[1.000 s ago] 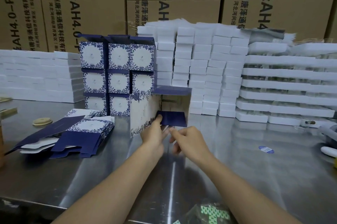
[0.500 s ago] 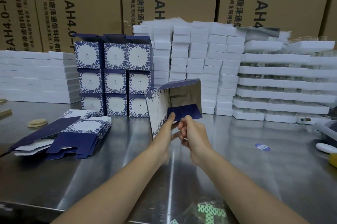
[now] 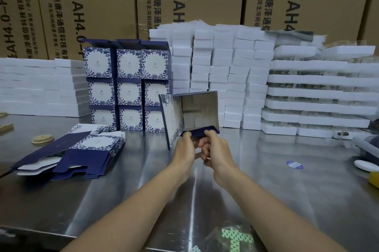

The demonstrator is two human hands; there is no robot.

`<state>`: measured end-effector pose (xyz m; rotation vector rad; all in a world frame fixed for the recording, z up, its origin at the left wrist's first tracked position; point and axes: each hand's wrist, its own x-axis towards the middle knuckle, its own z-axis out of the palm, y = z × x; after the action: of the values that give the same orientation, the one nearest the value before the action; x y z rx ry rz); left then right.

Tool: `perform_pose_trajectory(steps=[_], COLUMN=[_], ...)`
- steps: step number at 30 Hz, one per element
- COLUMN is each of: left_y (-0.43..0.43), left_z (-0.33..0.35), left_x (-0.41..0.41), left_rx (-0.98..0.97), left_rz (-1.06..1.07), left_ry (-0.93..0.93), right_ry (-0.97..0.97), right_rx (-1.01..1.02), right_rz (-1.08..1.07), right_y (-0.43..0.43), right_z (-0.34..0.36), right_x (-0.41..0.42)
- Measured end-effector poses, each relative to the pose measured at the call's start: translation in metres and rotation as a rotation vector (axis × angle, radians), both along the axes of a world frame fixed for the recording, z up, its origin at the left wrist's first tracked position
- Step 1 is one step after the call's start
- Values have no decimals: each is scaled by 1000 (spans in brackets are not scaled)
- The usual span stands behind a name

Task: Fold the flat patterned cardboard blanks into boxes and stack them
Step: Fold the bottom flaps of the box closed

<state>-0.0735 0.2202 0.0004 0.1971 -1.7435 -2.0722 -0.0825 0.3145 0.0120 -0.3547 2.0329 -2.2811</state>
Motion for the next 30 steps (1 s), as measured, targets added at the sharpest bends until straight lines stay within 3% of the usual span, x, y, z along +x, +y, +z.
perform_pose_trajectory(steps=[9, 17, 23, 26, 30], left_y=[1, 0, -15, -23, -29], left_z=[-2, 2, -6, -9, -14], left_x=[-1, -1, -11, -15, -15], left_rx=[-84, 100, 37, 15, -5], left_rz=[-52, -25, 58, 93, 54], left_ry=[-2, 19, -12, -54, -73], right_ry=[-43, -48, -48, 79, 477], right_rx=[12, -32, -7, 7, -10], right_rz=[26, -28, -143, -266, -411], right_y=[3, 1, 7, 17, 26], right_z=[2, -1, -1, 2, 12], right_x=[-2, -6, -11, -19, -21])
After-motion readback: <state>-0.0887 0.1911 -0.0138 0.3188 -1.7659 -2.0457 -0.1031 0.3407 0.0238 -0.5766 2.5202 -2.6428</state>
